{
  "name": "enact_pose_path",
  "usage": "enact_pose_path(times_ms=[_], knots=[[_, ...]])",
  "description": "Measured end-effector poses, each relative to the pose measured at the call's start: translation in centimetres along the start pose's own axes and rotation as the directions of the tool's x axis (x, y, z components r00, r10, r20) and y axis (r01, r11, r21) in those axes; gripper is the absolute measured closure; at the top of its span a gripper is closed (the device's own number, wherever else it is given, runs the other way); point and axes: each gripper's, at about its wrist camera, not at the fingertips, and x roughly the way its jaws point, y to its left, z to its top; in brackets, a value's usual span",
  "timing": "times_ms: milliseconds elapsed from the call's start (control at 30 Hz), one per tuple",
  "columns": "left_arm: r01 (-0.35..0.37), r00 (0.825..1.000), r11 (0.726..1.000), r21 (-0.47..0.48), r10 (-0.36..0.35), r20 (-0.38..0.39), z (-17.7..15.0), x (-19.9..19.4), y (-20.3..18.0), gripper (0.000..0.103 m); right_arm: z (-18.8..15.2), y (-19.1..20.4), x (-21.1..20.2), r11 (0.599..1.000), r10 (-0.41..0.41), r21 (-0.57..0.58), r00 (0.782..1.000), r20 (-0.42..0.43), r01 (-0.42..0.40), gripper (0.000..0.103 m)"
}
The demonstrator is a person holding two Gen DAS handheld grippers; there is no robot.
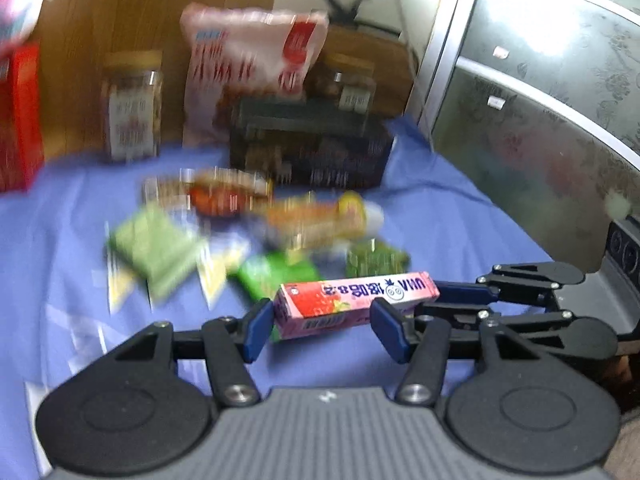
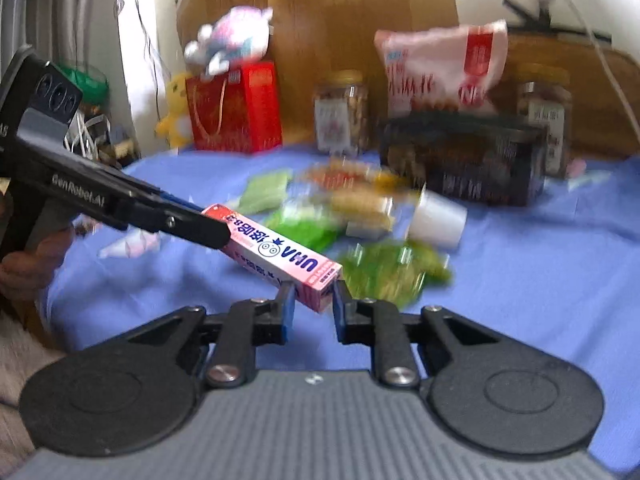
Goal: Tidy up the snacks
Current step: 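Lift the pink gum box into the black tin and open the left gripper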
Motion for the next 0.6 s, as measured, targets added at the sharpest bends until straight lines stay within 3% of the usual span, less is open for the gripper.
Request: enact_pose_path(times_ms=[200, 300, 467, 600], knots=[[-0.042, 0.991, 0.997, 0.062, 0.033, 0.133, 8.1, 3.3, -0.2, 0.048, 4.9, -3.1, 1.2, 0.997, -0.069, -0.029, 0.987, 0.149, 0.074, 0.080], [-0.051, 0.988, 0.998, 0.047, 0.044, 0.145, 12.0, 7.1, 0.1, 0.048, 7.4, -5.6, 3.0, 0.988, -0.137, -0.042, 0.968, 0.211, 0.149, 0.079], [-0.050, 0.993, 0.998, 0.031, 0.047, 0.105, 15.7, 14.1, 1.1, 0.048, 9.9, -10.7, 6.3, 0.977, -0.214, 0.032, 0.953, 0.216, 0.212, 0.079], [-0.055, 0.997, 0.998, 0.024, 0.054, 0.048, 15.8, 18.0, 1.8, 0.048, 9.4, -12.9, 8.4, 0.965, -0.260, 0.046, 0.950, 0.174, 0.256, 0.078]])
